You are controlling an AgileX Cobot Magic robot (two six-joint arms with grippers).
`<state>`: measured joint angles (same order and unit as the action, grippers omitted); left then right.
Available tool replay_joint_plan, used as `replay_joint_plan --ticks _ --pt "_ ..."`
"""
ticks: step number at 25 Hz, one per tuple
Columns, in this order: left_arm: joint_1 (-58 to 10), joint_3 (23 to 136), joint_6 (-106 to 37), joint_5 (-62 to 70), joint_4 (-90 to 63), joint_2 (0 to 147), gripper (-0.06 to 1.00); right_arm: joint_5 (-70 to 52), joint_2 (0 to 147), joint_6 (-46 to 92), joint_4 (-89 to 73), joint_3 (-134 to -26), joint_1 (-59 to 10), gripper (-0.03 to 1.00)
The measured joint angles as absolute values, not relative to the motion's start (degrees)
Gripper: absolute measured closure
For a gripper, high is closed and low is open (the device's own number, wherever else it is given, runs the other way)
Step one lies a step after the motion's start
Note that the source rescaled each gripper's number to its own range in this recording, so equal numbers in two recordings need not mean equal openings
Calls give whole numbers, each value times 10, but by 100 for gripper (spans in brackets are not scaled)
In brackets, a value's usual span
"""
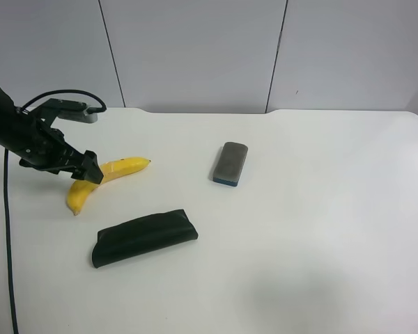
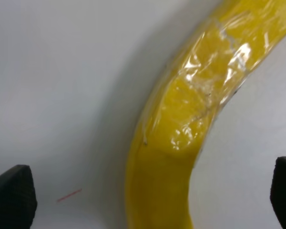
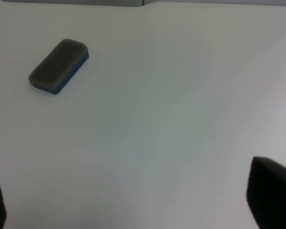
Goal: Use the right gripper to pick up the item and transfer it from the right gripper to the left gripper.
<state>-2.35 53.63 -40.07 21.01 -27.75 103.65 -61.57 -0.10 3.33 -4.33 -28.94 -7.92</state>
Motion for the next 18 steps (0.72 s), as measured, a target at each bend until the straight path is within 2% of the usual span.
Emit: replay_joint_plan --ticks 18 --pt "-24 536 -378 353 -272 717 -5 -616 -1 33 -43 -289 -79 -3"
